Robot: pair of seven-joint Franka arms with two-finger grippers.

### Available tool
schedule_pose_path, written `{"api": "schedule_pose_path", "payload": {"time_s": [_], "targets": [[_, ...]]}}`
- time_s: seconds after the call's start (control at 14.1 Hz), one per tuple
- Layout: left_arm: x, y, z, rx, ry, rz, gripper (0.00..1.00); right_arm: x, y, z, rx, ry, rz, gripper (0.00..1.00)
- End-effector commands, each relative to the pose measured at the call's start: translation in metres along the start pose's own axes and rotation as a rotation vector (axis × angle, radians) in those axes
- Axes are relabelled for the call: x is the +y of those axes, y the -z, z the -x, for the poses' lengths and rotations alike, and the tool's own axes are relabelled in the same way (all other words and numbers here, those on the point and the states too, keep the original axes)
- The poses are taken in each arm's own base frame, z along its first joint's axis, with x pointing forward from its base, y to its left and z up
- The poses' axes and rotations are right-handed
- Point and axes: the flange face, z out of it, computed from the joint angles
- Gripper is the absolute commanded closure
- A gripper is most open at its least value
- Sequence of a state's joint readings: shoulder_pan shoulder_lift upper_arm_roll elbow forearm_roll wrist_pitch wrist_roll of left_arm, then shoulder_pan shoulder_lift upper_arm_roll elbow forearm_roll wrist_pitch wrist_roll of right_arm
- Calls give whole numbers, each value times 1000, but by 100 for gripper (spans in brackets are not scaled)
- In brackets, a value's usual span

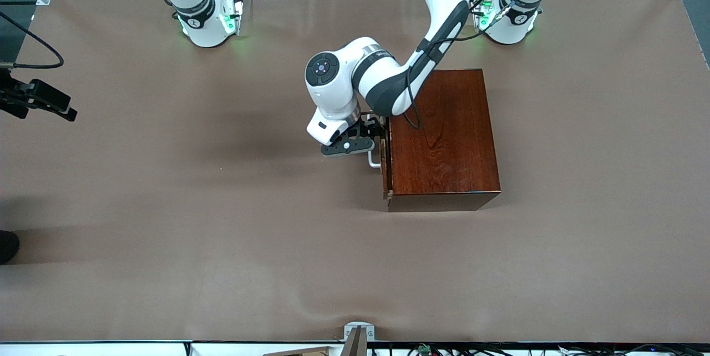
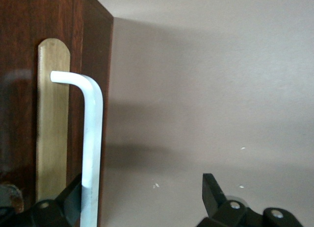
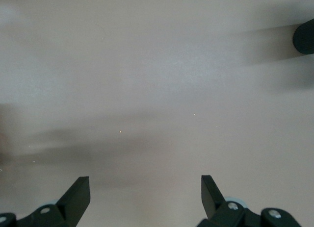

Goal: Open drawer, take yellow block, close drawer
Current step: 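Pull the drawer handle outward with the left gripper to open the drawer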

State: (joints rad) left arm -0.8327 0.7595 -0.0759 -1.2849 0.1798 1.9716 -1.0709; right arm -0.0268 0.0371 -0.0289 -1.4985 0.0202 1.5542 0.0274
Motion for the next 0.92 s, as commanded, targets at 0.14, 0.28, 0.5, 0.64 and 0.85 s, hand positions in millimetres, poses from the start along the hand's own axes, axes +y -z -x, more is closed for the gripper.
{"api": "schedule_pose_path", "payload": {"time_s": [0.14,0.28,0.5,0.64,0.85], "targets": [[22,7,11,34,51,73,0,0,6,3,3,1,-3,0],[26,4,13,38,53,87,0,0,6,3,3,1,-3,0],[31,3,11,55,52,125,0,0,6,3,4,1,-3,0],[36,4,14,63,47,144,0,0,6,3,3,1,-3,0],[43,4,20,71,35,162,0,0,6,3,6,1,-3,0]]}}
